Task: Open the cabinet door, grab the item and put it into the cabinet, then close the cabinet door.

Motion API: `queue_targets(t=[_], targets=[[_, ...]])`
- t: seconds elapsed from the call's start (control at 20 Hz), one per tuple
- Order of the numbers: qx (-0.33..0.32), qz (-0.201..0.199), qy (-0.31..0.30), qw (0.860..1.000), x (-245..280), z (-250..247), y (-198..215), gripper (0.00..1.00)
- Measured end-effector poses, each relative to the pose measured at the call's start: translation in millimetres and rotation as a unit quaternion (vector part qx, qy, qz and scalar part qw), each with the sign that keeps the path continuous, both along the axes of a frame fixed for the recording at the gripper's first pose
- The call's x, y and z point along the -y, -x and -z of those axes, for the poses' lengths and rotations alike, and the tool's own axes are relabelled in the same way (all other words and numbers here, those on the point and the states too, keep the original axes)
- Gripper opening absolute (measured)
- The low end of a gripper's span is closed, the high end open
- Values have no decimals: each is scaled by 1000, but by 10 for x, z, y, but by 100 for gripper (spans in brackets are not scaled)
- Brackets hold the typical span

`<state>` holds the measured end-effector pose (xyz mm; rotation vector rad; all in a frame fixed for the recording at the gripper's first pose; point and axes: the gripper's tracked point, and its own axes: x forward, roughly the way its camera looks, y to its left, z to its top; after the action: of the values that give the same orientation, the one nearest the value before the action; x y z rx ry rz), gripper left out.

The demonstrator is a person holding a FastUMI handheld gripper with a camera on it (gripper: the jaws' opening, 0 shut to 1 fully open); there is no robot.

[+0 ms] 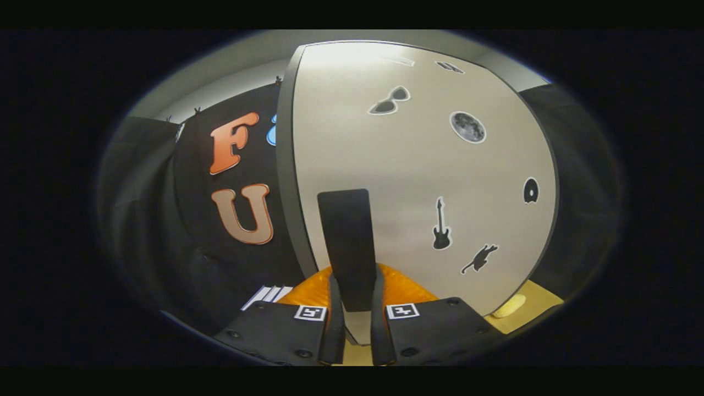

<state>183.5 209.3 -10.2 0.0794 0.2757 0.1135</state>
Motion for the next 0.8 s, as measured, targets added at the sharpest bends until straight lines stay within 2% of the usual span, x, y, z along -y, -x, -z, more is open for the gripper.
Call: queue_targets(t=[0.25, 0.35, 0.5, 0.8], targets=[[15, -35, -3, 999, 53, -80, 245, 26], [20, -37, -22, 999, 81, -142, 326, 26], [20, -31, -11, 999, 185, -153, 455, 26], [14, -64, -26, 998, 260, -195, 665, 16]])
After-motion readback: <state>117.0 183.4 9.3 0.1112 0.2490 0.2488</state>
